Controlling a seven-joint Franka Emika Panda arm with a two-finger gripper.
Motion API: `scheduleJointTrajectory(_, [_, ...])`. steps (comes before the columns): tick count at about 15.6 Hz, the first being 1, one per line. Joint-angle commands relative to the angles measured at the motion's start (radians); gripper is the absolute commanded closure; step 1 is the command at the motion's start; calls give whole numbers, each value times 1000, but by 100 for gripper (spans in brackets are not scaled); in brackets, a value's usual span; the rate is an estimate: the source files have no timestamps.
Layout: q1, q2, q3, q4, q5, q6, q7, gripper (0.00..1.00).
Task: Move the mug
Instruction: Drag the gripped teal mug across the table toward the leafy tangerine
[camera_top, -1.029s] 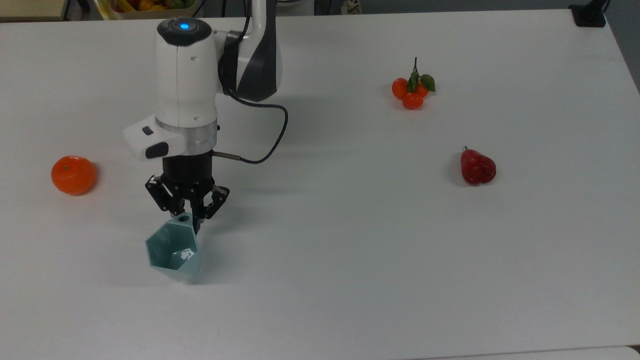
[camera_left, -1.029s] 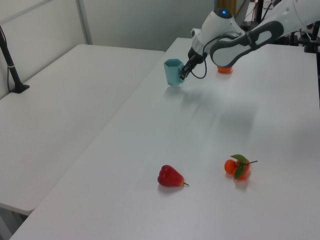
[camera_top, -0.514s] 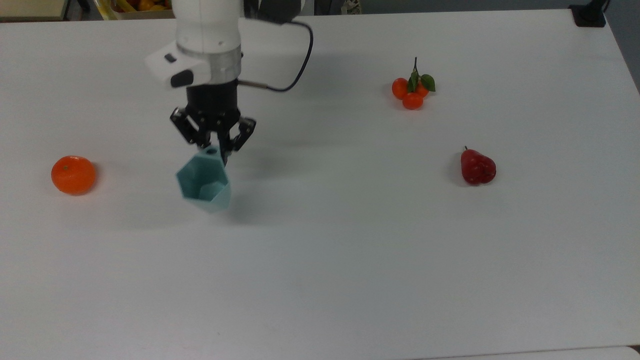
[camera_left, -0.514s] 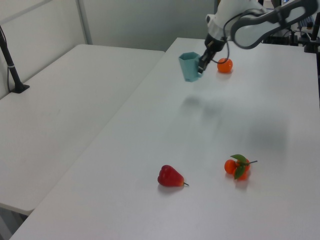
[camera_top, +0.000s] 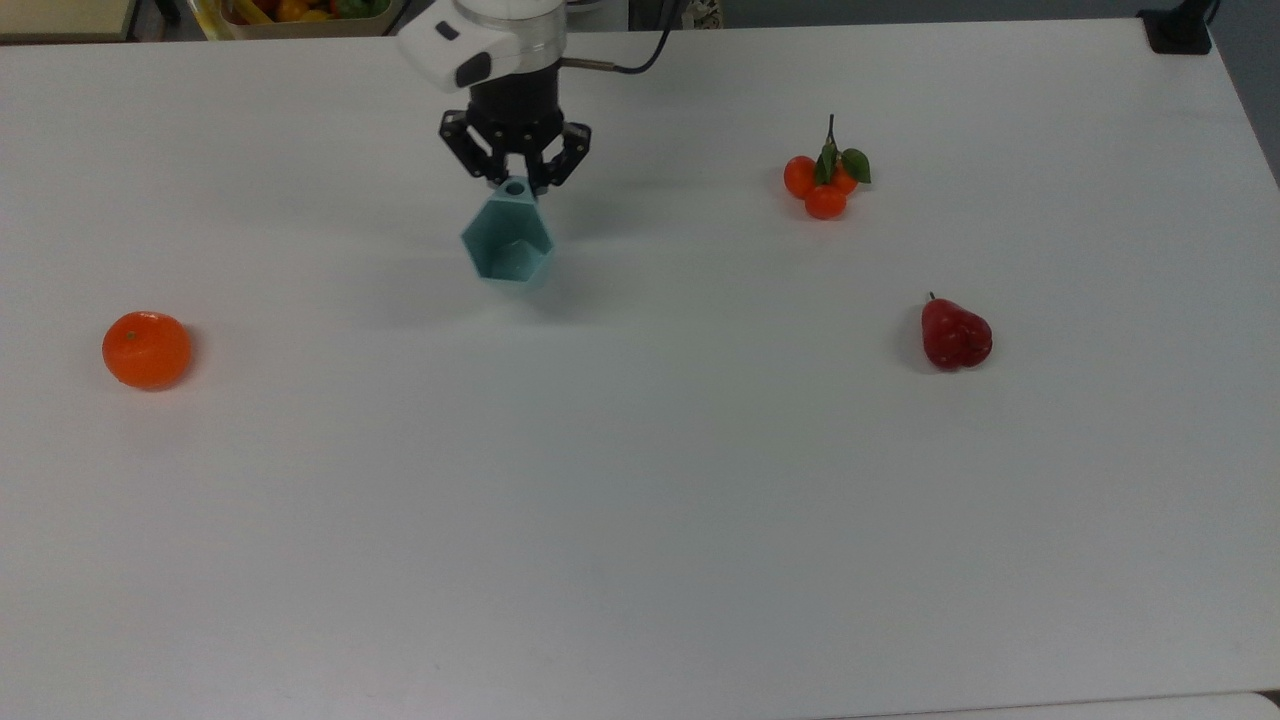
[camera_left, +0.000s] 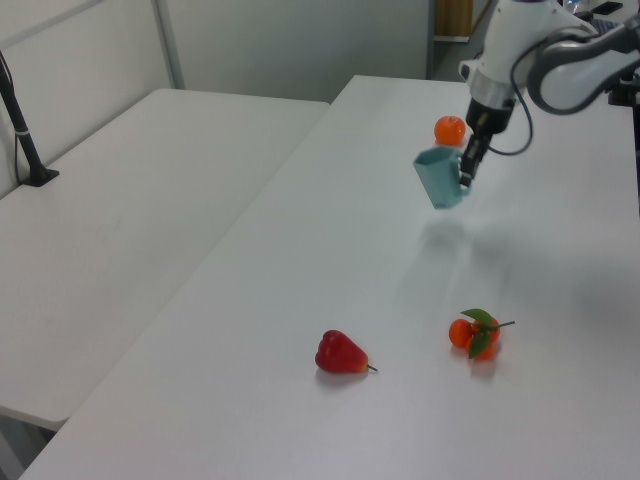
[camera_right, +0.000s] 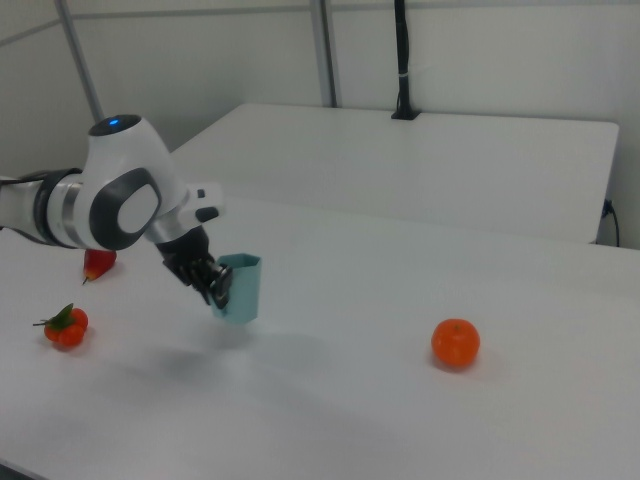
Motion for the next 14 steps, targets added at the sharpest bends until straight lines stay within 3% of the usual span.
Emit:
scheduleJointTrajectory(1, [50,-73,-5,-91,-19,4,36,97])
scheduleJointTrajectory(5, [86,-67,-5,-119,-16,13,40,89])
scheduleJointTrajectory(10, [95,-38,-5,-122,-16,45,56,89])
scheduleJointTrajectory(11, [95,-38,-5,-122,-16,39,65,86])
scheduleJointTrajectory(12, [95,-40,-5,-122,-16,33,76,77])
scheduleJointTrajectory(14, [96,-35,-5,-123,-16,35,97,74])
